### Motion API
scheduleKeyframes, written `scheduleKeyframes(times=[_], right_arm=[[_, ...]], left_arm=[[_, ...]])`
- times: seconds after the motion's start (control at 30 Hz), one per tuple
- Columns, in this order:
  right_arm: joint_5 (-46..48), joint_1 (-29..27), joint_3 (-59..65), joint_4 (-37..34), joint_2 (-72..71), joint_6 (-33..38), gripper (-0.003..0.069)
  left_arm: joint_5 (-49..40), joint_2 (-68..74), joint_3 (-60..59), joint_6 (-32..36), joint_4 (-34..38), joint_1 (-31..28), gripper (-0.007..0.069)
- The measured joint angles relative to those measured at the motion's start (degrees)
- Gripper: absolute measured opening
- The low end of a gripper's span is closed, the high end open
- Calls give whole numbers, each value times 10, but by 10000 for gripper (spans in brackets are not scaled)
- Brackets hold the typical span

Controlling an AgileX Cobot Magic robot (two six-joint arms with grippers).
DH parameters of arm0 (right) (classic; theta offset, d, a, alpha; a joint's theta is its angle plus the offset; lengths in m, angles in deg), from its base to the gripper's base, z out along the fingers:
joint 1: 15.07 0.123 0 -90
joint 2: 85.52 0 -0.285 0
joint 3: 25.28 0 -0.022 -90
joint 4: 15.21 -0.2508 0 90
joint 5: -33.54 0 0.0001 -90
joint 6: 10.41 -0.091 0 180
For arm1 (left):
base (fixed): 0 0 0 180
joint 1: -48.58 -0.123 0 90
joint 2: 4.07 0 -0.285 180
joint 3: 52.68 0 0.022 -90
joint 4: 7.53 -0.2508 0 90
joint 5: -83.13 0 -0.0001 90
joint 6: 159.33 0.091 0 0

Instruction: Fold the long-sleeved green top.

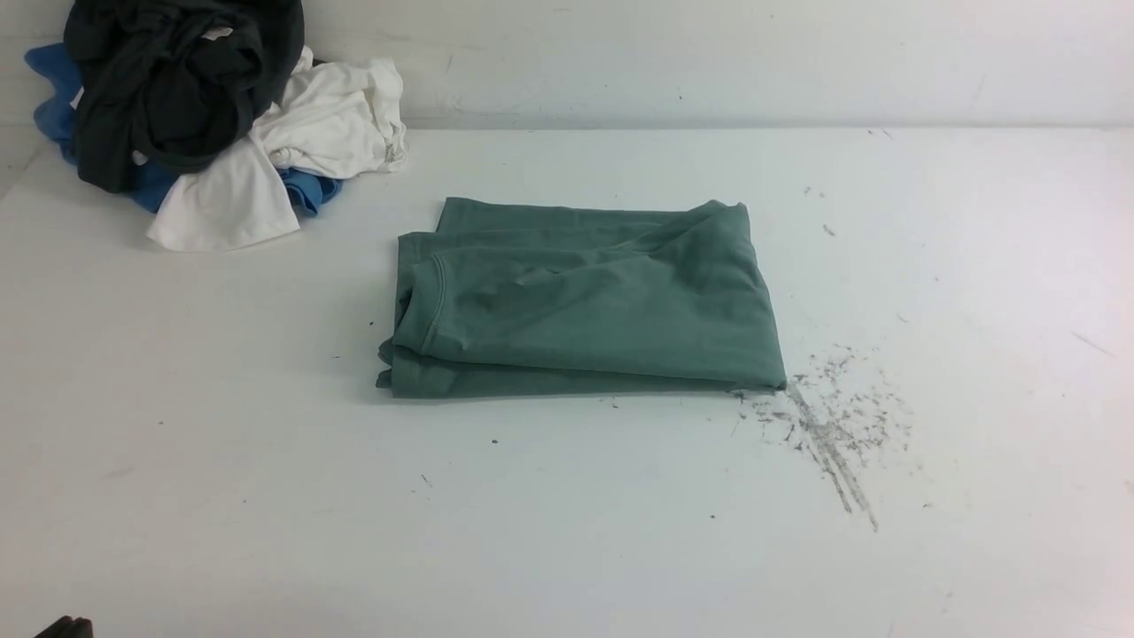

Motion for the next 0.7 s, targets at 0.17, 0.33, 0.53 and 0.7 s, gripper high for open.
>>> scheduleKeyframes(times=[0.17, 0.33, 0.53, 0.7], right_arm=[[0, 0, 0, 0, 0, 0, -13], [0, 0, 0, 0, 0, 0, -13], [0, 0, 0, 0, 0, 0, -13], [0, 0, 0, 0, 0, 0, -13]], left_arm=[[0, 0, 0, -18, -1, -1, -7], [0, 0, 0, -19, -1, -1, -7], [0, 0, 0, -19, -1, -1, -7], [0, 0, 0, -19, -1, -1, -7]])
